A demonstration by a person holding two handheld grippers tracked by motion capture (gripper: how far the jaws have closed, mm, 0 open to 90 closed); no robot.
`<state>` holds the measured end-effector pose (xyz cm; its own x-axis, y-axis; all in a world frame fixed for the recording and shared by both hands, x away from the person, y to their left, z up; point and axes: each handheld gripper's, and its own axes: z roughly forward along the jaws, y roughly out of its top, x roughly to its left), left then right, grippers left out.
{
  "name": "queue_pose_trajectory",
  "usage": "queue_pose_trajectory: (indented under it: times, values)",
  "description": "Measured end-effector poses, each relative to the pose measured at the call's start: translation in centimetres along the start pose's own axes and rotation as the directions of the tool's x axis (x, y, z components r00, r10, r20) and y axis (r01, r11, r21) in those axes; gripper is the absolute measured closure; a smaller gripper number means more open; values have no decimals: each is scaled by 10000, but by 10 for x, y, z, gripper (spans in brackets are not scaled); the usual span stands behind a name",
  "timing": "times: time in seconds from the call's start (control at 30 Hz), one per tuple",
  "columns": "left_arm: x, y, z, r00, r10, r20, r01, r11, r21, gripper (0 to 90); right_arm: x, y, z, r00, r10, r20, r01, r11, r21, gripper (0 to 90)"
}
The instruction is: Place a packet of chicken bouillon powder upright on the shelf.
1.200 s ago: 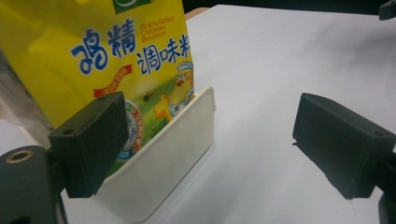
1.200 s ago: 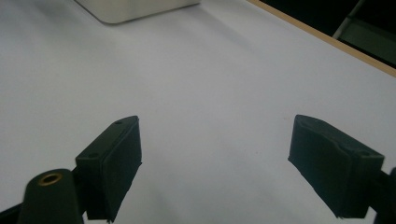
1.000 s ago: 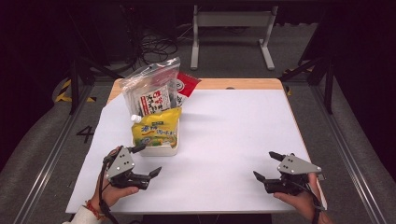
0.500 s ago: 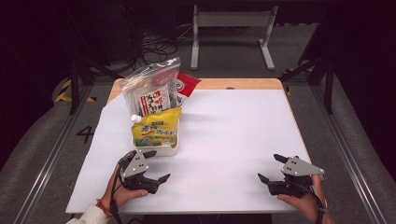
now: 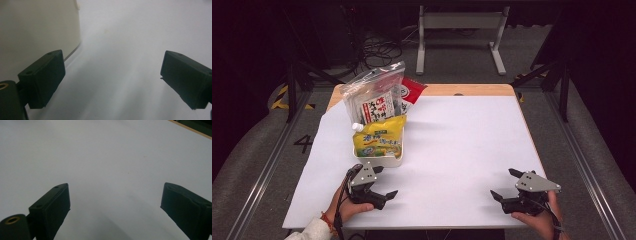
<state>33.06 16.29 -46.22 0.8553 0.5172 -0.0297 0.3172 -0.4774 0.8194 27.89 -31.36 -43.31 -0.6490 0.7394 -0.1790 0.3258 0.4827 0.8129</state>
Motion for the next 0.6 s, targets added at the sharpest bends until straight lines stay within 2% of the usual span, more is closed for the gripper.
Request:
queue_pose_trajectory:
  times: [0.2,0.33,0.47,0.6]
  values:
    - [1,-1,-1,10000,-2,7,2,10000,-4,60,2,2,1,9999,132,-38,-132,9998,-141,56]
    - [1,-1,-3,10000,-64,-66,63,9998,-188,56,3,3,2,9998,202,-3,-202,9996,-185,46]
    - [-1,1,-3,9998,135,-145,-138,9998,-156,59,4,2,3,9996,265,-48,-266,9994,-214,38]
    - [-2,1,-1,9998,169,-139,-171,9998,-118,58,4,2,3,9998,206,27,-206,9996,-169,41]
